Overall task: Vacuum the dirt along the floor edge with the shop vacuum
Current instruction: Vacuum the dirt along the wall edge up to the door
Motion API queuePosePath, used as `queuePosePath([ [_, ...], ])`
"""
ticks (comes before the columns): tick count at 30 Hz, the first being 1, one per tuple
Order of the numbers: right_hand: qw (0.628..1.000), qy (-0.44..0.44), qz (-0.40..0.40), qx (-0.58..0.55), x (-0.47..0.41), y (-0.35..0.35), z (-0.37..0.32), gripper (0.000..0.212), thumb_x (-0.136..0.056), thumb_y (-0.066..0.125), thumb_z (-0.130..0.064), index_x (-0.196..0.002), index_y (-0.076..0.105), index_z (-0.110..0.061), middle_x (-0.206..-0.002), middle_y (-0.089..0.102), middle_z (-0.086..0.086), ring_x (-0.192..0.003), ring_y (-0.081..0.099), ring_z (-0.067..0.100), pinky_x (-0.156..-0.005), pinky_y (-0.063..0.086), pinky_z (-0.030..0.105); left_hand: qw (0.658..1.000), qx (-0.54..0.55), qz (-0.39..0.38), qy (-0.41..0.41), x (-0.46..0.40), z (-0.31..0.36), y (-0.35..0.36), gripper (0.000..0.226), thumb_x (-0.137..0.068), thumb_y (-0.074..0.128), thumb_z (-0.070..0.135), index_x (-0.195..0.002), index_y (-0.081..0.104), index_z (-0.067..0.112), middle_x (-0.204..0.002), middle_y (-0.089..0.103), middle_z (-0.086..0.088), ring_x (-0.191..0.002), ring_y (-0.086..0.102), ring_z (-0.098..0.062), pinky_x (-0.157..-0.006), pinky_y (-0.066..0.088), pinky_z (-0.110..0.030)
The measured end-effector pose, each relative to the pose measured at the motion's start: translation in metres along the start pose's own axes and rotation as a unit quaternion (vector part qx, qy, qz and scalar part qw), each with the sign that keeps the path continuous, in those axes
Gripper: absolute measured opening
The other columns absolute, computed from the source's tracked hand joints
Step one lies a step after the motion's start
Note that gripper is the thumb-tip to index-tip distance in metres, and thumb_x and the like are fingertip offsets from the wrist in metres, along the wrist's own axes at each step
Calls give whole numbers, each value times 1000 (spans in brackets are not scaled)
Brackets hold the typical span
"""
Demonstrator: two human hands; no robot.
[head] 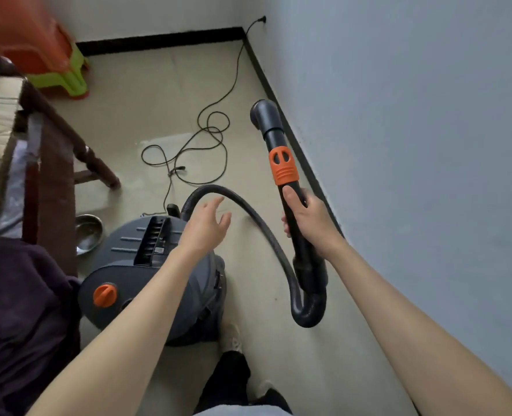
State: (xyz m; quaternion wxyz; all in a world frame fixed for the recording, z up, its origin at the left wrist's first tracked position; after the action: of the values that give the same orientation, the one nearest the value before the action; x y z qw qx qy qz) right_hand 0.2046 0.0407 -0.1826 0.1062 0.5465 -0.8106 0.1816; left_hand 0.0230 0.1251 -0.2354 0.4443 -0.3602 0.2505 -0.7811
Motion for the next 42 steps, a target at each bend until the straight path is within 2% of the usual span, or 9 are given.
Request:
queuePosePath([
  [6, 990, -14, 94, -108, 105, -91, -5, 17, -99, 50, -32, -97, 52, -15, -71, 56, 7, -59, 55, 18, -62, 51, 30, 978, 63, -129, 148, 95, 122, 52, 39, -98, 47, 29, -134, 49, 18, -121, 61, -4, -116, 56, -19, -100, 42, -33],
  [11, 969, -41, 192, -148, 204, -160, -4, 18, -99, 50, -33, -101, 53, -16, -76, 60, 5, -68, 60, 19, -77, 53, 37, 926, 46, -287, 243, 204, 198, 108, 37, -98, 48, 32, -133, 50, 20, -116, 60, 5, -109, 57, -9, -89, 40, -16],
  [13, 951, -55, 237, -190, 245, -184, -3, 16, -98, 51, -31, -102, 54, -16, -75, 61, 4, -68, 61, 18, -76, 53, 34, 901, 43, -337, 270, 242, 222, 130, 39, -96, 51, 32, -134, 48, 21, -117, 60, 7, -110, 57, -9, -91, 41, -17],
  [17, 904, -82, 334, -255, 328, -224, 12, 13, -97, 54, -28, -107, 53, -21, -80, 61, 4, -75, 62, 16, -80, 52, 33, 857, 34, -393, 333, 309, 258, 171, 48, -91, 59, 35, -136, 45, 23, -119, 62, 5, -108, 59, -11, -97, 48, -34],
  [20, 848, -96, 407, -326, 392, -245, 36, 16, -95, 57, -23, -110, 52, -20, -83, 59, 6, -78, 61, 19, -80, 50, 36, 829, 22, -403, 387, 356, 279, 192, 47, -90, 62, 31, -134, 47, 22, -115, 63, 3, -104, 59, -13, -94, 48, -30],
  [25, 768, -100, 504, -382, 497, -258, 84, 11, -95, 57, -21, -106, 53, -20, -84, 59, 6, -81, 61, 22, -82, 49, 36, 775, 3, -463, 430, 440, 287, 237, 41, -88, 65, 29, -126, 50, 22, -111, 65, -2, -98, 63, -17, -90, 51, -31],
  [32, 706, -81, 597, -372, 628, -267, 164, 7, -95, 59, -20, -101, 55, -21, -81, 62, 5, -78, 65, 20, -78, 52, 34, 699, -76, -533, 470, 560, 275, 313, 39, -89, 64, 27, -124, 50, 20, -112, 64, -3, -101, 61, -19, -91, 49, -31],
  [39, 695, -26, 597, -401, 699, -295, 282, 8, -94, 60, -20, -101, 55, -19, -83, 63, 8, -80, 66, 22, -83, 54, 40, 697, -143, -546, 442, 639, 245, 419, 35, -89, 62, 30, -120, 51, 19, -105, 63, -2, -96, 61, -20, -89, 49, -36],
  [42, 688, 3, 589, -424, 712, -308, 358, 6, -94, 60, -19, -98, 55, -18, -82, 63, 8, -79, 65, 23, -88, 53, 44, 708, -151, -551, 416, 662, 217, 484, 17, -91, 57, 38, -92, 49, 24, -88, 61, 0, -85, 59, -21, -75, 47, -32],
])
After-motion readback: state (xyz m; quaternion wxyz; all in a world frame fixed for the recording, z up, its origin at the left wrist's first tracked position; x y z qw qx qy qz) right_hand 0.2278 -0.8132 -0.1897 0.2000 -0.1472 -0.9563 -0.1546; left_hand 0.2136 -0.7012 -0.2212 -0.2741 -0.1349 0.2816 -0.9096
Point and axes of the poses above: each hand's wrist, its own x-axis away from the middle knuckle, its own y-axis out of the palm, z = x × y, the point moved 9 cm from there along -x, towards the middle knuckle
